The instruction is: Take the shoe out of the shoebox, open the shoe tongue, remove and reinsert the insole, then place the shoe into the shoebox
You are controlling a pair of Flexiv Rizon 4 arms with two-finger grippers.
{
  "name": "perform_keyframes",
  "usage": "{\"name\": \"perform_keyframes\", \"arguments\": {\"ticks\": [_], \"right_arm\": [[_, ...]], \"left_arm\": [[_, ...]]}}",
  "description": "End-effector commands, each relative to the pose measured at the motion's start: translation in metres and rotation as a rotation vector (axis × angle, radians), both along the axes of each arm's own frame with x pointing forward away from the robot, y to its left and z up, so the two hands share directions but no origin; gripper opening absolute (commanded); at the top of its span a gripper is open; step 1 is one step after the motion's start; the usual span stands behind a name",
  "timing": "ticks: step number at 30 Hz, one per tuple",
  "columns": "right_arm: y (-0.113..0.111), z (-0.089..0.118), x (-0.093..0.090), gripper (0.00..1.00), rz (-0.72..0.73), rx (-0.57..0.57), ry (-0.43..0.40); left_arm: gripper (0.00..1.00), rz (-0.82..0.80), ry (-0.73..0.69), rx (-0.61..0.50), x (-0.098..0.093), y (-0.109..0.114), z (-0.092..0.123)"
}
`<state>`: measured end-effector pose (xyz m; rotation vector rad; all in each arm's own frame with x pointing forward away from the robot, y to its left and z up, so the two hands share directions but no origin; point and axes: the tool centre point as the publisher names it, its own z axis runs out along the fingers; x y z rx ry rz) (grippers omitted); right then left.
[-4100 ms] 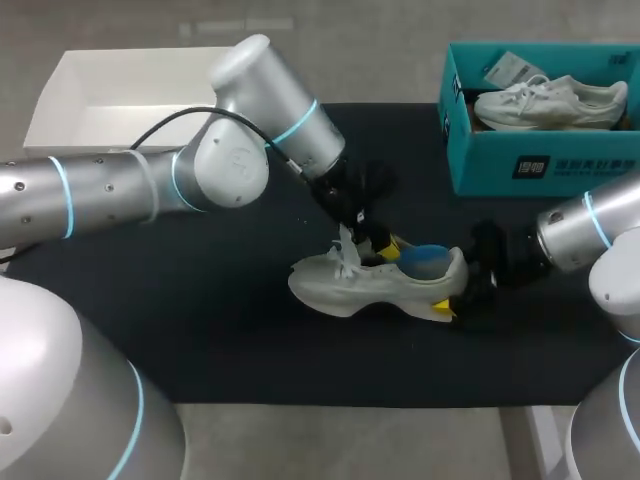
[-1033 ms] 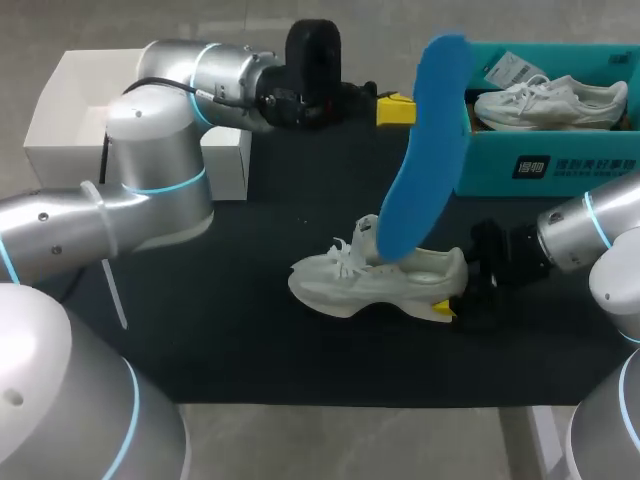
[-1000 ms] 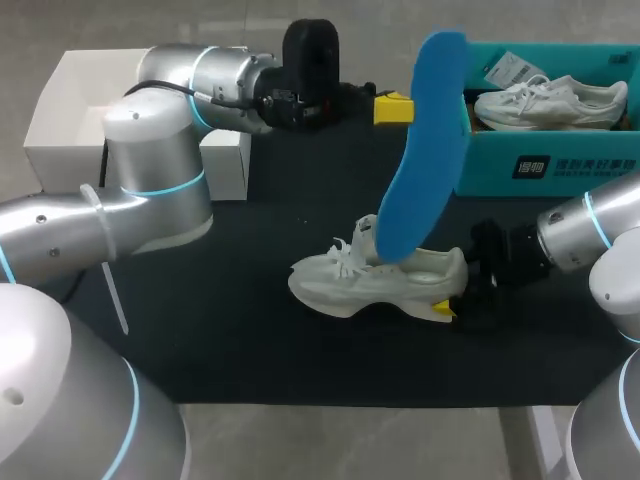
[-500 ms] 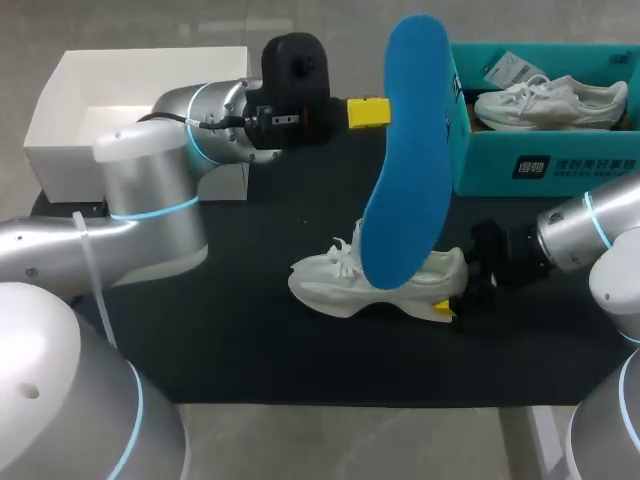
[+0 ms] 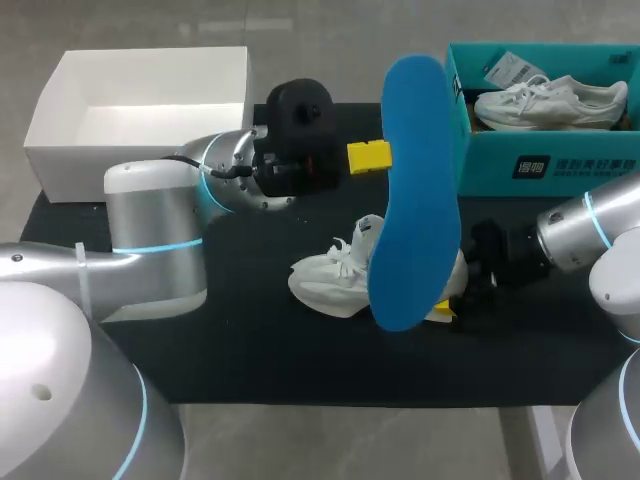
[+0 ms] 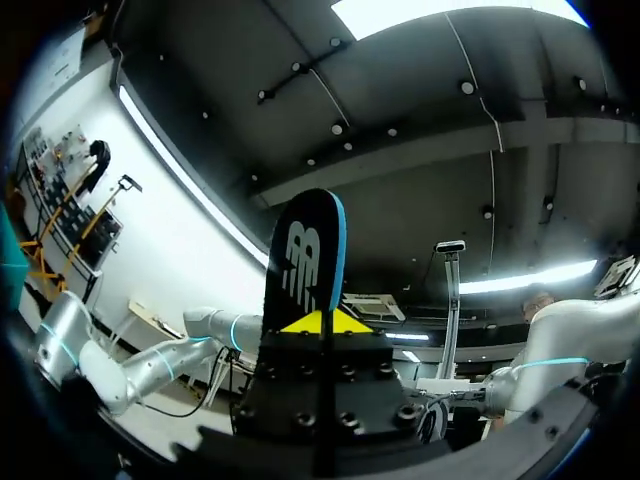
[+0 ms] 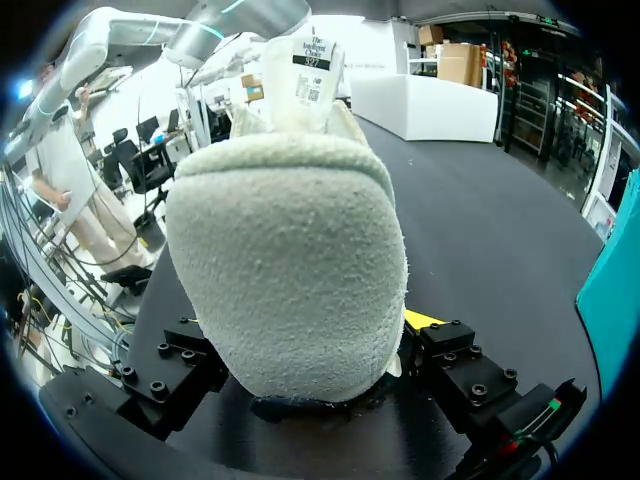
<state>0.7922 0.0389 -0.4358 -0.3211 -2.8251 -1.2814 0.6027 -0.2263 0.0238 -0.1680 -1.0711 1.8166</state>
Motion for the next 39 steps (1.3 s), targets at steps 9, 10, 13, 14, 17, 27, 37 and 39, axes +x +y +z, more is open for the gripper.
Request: {"name": "perform_keyframes", "arguments": {"ticks": [9, 10, 13, 14, 17, 27, 37, 39], "right_arm": [[0.0015, -0.0033, -0.0009, 0.0, -0.001, -0.003, -0.001], [0.0015, -0.0033, -0.0009, 0.0, -0.001, -0.003, -0.001], [0.0015, -0.0033, -0.0009, 0.0, -0.001, -0.003, -0.001], [0.0015, -0.0033, -0.0009, 0.0, -0.001, -0.003, -0.001], [0.0015, -0.0033, -0.0009, 0.0, -0.001, -0.003, -0.001], [0.0015, -0.0033, -0.0009, 0.0, -0.001, -0.003, -0.001], [0.0015, -0.0033, -0.0009, 0.0, -0.001, -0.003, -0.001], [0.0015, -0.0033, -0.0009, 0.0, -0.001, -0.003, -0.001]], "left_arm": [[0.0, -0.003, 0.058, -0.014, -0.0145, 0.0057, -0.0131], [0.0, -0.003, 0.058, -0.014, -0.0145, 0.0057, -0.0131], [0.0, -0.003, 0.058, -0.014, -0.0145, 0.0057, -0.0131], [0.0, -0.003, 0.058, -0.014, -0.0145, 0.0057, -0.0131], [0.0, -0.003, 0.058, -0.014, -0.0145, 0.0057, -0.0131], [0.0, -0.003, 0.058, -0.014, -0.0145, 0.0057, -0.0131], [0.0, -0.003, 0.058, -0.014, -0.0145, 0.0057, -0.0131], [0.0, -0.003, 0.058, -0.014, -0.0145, 0.0057, -0.0131]]}}
